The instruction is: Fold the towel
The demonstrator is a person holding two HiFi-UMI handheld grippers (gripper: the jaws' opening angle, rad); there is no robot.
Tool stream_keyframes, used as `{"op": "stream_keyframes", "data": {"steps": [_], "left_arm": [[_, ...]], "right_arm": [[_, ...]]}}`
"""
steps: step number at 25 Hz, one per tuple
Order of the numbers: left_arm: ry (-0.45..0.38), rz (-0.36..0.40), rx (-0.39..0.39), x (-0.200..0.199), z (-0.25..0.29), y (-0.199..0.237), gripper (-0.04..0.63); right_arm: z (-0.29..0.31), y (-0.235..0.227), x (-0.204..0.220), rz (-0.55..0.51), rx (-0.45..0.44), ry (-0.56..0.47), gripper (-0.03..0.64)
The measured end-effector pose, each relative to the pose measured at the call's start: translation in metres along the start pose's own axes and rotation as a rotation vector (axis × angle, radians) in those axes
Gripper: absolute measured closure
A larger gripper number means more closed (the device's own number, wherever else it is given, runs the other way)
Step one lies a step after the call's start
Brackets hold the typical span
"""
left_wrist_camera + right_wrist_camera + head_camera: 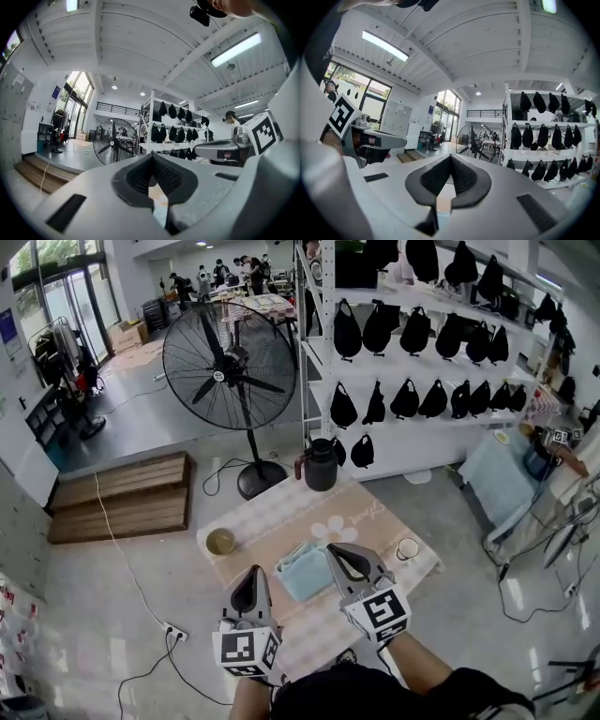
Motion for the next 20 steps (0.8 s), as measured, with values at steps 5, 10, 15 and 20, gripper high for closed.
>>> {"op": "stream_keyframes", "data": {"steps": [5,10,15,20], "left_arm": [[-0.003,0.016,0.009,-0.003,-0.002,-0.008,0.591],[-0.011,0.025,0.003,-0.002,-0.001,-0.01,0.591],[-0.014,0.019,0.006,-0.001,-0.002,-0.012,0.591],[-0.018,0.018,0.012,-0.002,-0.007,-0.015,0.591]], "right_arm": [[-0.004,0.001,0.002,-0.012,-0.001,0.005,0.616],[-0.008,-0.002,0.001,-0.023,0.003,-0.012,0.617],[-0.011,-0.002,-0.001,-0.03,0.001,-0.009,0.615],[-0.014,0.005,-0.003,-0.044,-0.028,-0.022,0.617]]}}
Point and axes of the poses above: the fingertips, and each gripper's own axes: z forward along the fingers, y to its left, x out of its underside, the point moved 10 cm from there along -z, backward along the fingers, and after that the axes turned 3 degrees about -y, right-handed, at the moved point
